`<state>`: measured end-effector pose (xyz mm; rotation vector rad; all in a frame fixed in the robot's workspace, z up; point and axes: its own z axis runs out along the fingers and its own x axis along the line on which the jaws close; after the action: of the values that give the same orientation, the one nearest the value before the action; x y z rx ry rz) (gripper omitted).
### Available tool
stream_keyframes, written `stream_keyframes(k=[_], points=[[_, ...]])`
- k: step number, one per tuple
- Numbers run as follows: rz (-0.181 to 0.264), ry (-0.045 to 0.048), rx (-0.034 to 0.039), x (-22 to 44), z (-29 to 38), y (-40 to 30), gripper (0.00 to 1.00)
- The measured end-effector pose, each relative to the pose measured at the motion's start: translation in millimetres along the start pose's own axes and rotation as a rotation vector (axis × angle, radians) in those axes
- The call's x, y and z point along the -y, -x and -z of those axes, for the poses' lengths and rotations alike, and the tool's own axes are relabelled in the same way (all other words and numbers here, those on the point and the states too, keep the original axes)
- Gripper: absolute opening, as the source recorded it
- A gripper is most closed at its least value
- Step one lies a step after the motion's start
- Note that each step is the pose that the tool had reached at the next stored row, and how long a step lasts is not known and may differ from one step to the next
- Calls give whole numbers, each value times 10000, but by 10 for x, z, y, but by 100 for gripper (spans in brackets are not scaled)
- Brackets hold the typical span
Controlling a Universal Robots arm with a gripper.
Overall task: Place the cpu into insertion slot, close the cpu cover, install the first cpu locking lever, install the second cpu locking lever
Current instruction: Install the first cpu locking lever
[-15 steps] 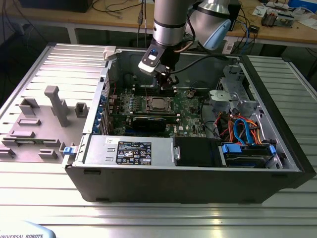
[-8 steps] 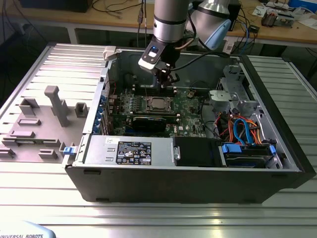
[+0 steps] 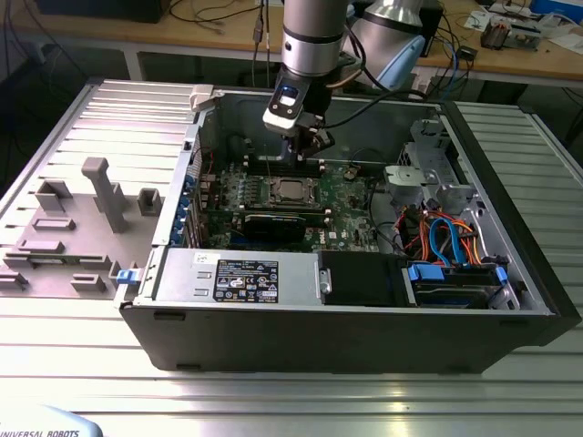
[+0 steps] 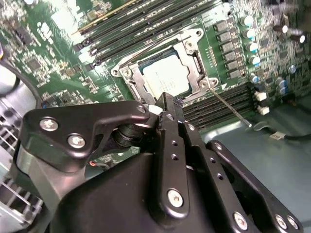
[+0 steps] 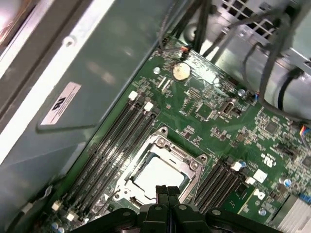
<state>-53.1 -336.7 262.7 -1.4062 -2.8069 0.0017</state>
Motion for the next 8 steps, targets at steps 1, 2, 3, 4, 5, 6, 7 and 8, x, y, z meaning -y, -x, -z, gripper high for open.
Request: stream_keyframes(k=[1,2,3,4,5,6,7,8], points=[[122,0,0,0,0,0,11],[176,1,0,0,0,0,11],[203,0,0,0,0,0,11],[215,1,0,0,0,0,11],[216,0,0,0,0,0,11],[220,1,0,0,0,0,11],[221,1,0,0,0,0,11],[222,1,0,0,0,0,11]])
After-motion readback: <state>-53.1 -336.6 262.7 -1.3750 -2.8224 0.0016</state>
